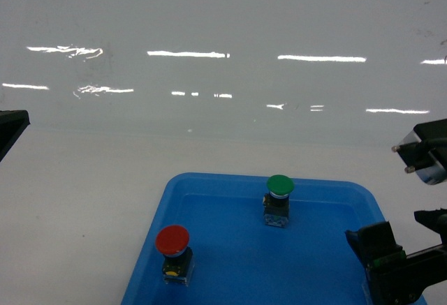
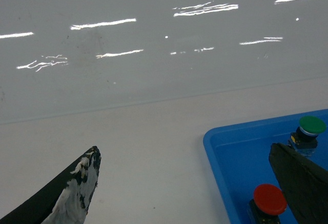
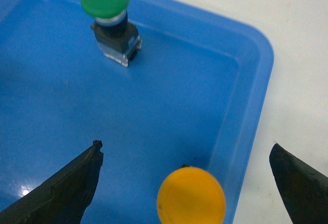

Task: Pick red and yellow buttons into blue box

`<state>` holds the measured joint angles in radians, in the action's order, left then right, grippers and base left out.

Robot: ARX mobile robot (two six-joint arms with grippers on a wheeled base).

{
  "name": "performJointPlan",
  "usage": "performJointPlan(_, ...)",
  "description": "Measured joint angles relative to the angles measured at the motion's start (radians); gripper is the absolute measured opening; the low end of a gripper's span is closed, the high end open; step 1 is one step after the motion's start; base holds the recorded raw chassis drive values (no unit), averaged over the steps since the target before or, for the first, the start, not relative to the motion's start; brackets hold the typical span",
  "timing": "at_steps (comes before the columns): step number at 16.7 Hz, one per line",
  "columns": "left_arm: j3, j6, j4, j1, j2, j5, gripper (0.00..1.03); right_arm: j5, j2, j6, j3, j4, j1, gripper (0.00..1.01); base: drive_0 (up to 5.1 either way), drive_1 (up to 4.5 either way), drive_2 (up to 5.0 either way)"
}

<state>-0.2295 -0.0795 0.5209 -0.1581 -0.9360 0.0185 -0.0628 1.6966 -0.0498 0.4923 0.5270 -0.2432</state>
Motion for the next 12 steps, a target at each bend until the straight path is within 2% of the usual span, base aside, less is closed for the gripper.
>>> performJointPlan(6, 0.0, 0.0, 0.0, 0.0, 0.0, 0.0, 0.98, -0.012, 0.118, -0.005, -0.004, 0.032, 0.01, 0.98, 0.0, 0.0, 0.0)
performJointPlan(10, 0.0, 0.0, 0.0, 0.0, 0.0, 0.0, 0.98, -0.017, 0.167, -0.024, 0.04, 0.029, 0.036, 0.98, 0.0, 0.0, 0.0)
performJointPlan(12, 0.0, 0.0, 0.0, 0.0, 0.0, 0.0, 0.98, -0.043, 0.169, -0.039, 0.057, 0.027, 0.042, 0.98, 0.0, 0.0, 0.0)
